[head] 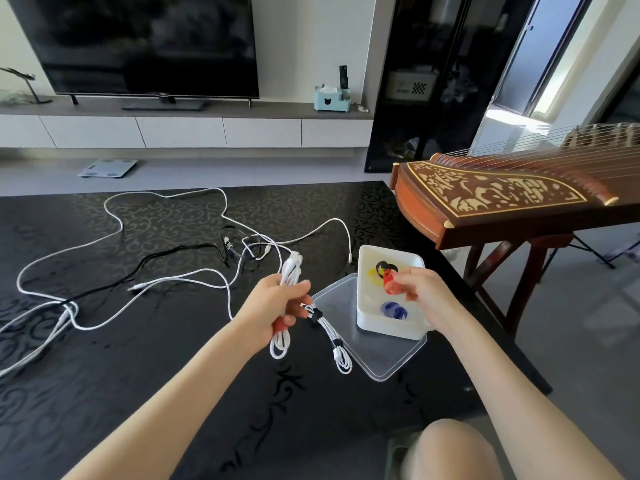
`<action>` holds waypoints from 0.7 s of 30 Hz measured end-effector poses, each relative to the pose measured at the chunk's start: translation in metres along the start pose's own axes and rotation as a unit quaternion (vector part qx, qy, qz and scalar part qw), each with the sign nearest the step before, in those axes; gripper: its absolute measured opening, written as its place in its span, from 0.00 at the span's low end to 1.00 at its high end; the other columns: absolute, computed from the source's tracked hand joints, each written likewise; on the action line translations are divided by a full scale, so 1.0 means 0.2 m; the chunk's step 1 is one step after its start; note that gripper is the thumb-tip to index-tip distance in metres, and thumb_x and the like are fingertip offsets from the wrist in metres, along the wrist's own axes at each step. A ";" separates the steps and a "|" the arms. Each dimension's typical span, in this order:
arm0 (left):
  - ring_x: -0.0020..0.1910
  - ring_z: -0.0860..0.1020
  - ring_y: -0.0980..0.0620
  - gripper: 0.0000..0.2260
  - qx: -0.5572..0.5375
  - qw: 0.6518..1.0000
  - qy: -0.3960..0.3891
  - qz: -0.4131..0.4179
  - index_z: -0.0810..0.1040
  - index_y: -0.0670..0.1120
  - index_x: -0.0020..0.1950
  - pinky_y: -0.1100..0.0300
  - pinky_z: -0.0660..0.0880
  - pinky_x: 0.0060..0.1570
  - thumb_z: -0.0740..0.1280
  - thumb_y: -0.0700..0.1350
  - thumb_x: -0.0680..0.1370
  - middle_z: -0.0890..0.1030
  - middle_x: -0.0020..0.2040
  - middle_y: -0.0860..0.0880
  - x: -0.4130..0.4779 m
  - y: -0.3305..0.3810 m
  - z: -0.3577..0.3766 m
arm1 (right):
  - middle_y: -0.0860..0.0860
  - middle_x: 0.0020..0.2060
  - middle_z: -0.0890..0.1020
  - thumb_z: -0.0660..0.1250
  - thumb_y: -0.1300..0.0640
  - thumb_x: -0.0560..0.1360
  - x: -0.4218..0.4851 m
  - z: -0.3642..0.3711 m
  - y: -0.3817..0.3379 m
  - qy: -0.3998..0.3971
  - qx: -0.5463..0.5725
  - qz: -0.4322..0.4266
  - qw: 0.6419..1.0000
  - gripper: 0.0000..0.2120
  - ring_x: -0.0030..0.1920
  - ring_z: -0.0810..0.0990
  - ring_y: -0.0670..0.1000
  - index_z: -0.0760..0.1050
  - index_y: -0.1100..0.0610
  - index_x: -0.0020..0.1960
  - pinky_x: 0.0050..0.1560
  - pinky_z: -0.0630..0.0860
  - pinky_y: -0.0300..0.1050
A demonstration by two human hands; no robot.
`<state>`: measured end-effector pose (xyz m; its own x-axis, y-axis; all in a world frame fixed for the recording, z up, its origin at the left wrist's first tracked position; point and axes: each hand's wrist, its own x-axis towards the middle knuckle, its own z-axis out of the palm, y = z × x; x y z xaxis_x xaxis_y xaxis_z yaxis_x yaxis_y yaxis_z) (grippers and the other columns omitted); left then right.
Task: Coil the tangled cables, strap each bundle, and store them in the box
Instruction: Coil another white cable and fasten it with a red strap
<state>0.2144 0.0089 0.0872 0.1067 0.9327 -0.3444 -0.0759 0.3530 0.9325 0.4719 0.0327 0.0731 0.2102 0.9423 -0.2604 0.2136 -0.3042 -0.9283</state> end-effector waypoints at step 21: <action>0.23 0.74 0.57 0.08 0.107 0.987 -0.011 0.116 0.70 0.41 0.47 0.66 0.62 0.18 0.67 0.43 0.77 0.78 0.36 0.44 -0.07 0.05 0.26 | 0.49 0.32 0.78 0.58 0.66 0.78 -0.39 0.16 -0.12 -0.225 0.151 -0.136 0.953 0.11 0.35 0.76 0.44 0.76 0.61 0.39 0.42 0.69 0.37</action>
<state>0.2629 -0.0038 0.1069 0.1324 0.9840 -0.1190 0.1107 0.1046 0.9883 0.4204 -0.0288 0.1080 -0.2582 0.9658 -0.0241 -0.0958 -0.0505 -0.9941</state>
